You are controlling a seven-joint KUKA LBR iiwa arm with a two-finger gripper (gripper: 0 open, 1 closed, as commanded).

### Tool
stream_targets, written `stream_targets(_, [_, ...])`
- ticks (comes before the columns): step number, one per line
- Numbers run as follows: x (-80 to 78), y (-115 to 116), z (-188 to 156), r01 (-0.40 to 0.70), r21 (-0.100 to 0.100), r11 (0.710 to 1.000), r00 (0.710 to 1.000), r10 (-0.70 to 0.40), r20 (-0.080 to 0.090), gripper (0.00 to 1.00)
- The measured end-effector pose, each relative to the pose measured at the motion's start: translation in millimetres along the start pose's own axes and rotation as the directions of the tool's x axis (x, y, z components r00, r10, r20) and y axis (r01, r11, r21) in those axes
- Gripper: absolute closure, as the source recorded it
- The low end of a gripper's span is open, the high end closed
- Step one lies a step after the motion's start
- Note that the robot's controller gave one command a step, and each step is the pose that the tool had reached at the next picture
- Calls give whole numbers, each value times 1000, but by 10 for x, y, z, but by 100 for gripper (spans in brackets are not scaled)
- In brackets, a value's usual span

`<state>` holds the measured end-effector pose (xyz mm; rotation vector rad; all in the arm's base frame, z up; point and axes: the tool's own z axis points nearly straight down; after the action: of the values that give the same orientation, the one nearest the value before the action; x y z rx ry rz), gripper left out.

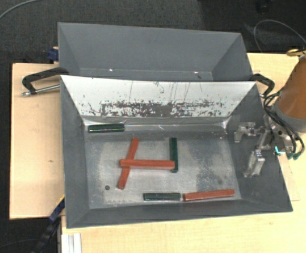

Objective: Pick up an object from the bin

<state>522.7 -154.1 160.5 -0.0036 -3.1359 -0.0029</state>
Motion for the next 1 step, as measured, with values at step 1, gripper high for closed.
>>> stream_targets(1, [-176,556,-279,128,2,992,992,-128,15,0])
